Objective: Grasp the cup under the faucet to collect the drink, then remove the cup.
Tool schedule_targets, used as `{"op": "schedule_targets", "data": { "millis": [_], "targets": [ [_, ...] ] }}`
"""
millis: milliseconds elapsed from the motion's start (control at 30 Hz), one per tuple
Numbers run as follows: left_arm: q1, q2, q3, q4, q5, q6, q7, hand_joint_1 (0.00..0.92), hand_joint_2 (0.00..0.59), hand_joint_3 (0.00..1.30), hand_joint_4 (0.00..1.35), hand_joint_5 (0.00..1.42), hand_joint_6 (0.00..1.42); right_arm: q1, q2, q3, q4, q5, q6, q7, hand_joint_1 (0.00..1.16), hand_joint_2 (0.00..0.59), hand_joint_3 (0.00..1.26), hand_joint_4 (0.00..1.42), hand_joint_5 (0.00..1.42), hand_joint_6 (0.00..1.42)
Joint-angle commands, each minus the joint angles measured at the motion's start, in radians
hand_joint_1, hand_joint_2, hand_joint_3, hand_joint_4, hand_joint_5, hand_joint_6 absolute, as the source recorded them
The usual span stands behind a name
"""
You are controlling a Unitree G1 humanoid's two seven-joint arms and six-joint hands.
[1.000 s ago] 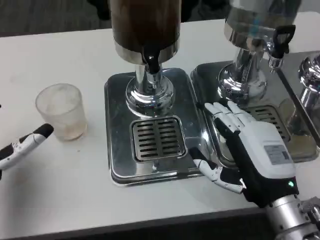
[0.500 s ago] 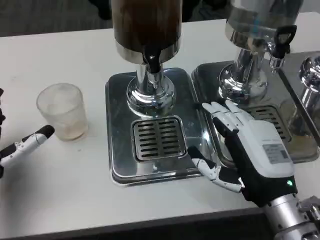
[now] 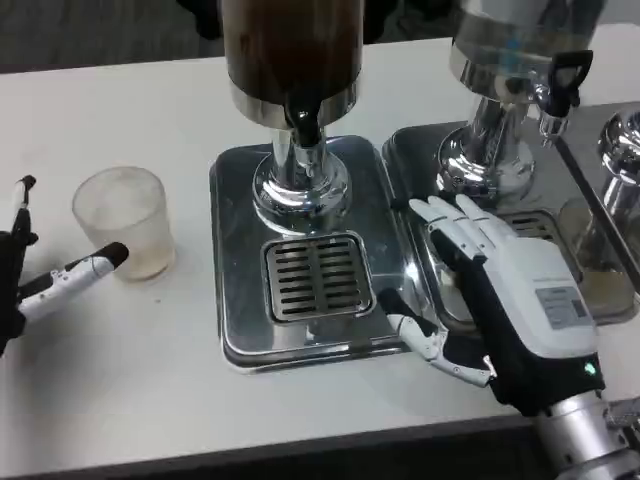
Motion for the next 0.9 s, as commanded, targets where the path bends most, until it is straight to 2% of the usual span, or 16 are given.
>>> {"op": "schedule_targets", "data": {
  "millis": [33, 900],
  "targets": [
    [-0.038, -0.006, -0.01, 0.017, -0.018, 0.003, -0.04, 0.147, 0.008, 0.0, 0.03, 0.24, 0.19, 0.014, -0.004, -0.007, -0.025, 0.003, 0.01, 0.01, 0.49, 0.378, 0.2, 0.15, 0.1, 0.16],
    [-0.134, -0.056, -0.064, 0.052, -0.013, 0.062, -0.091, 0.178, 0.017, 0.0, 0.04, 0.26, 0.21, 0.055, 0.0, -0.018, -0.076, 0.011, 0.028, 0.021, 0.49, 0.378, 0.21, 0.16, 0.11, 0.16]
  ]
}}
